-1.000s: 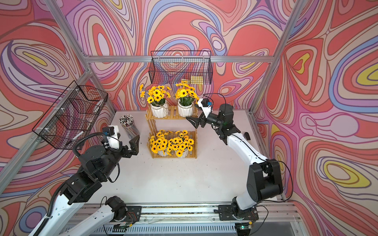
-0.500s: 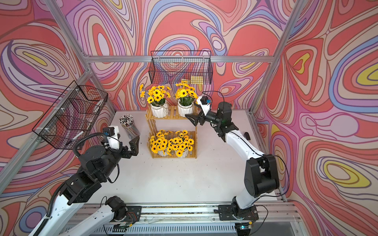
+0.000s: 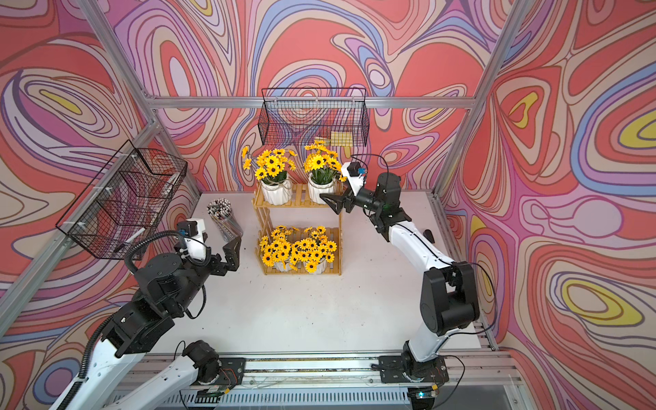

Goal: Take the sunflower pots off the shelves
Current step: Pick up the sunflower pot from the shelf.

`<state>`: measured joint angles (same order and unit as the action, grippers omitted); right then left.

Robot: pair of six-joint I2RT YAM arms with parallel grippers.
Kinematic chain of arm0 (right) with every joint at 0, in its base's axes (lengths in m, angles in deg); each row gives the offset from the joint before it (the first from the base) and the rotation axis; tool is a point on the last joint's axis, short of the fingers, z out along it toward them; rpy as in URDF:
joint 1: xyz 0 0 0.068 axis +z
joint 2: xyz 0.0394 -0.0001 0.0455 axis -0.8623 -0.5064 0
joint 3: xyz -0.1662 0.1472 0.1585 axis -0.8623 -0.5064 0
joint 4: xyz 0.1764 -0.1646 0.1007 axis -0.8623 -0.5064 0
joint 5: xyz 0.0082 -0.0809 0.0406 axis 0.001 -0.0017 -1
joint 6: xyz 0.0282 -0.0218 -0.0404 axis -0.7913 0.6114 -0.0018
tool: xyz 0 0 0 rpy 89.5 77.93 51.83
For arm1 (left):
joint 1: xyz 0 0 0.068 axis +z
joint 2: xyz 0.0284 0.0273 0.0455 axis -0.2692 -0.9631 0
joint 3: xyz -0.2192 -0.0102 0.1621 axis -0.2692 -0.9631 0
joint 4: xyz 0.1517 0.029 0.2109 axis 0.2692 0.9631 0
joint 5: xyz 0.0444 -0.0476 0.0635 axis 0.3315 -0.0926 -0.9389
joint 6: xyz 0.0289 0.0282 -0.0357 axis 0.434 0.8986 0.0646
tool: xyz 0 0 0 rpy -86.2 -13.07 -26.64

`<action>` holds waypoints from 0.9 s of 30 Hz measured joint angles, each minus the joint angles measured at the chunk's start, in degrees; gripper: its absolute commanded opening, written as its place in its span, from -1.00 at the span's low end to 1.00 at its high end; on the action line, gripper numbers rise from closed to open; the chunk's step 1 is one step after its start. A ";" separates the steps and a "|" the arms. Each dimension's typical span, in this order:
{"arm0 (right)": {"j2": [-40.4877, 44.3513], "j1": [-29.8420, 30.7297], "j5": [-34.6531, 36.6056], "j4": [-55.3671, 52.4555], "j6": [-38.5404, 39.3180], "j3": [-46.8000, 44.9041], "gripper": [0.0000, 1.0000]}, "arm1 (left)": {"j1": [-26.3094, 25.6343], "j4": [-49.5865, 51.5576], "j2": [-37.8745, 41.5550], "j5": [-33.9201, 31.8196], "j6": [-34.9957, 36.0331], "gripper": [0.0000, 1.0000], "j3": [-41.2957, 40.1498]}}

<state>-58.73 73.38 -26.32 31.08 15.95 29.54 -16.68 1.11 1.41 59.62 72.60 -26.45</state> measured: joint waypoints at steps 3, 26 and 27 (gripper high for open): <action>-0.35 0.00 -0.87 0.52 -0.61 0.59 0.97 | 0.00 0.07 0.17 0.00 -0.02 1.00 0.00; -4.68 1.11 -0.76 0.13 -2.01 4.92 0.97 | 0.00 0.31 1.51 0.00 -0.09 0.99 0.00; -4.70 1.20 -0.70 -0.02 -2.01 5.14 0.97 | 0.00 0.31 1.60 0.00 -0.11 0.99 0.00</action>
<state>-63.43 74.58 -27.02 31.06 13.94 34.68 -16.68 1.42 3.01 59.62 72.49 -26.45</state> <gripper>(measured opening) 0.983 0.997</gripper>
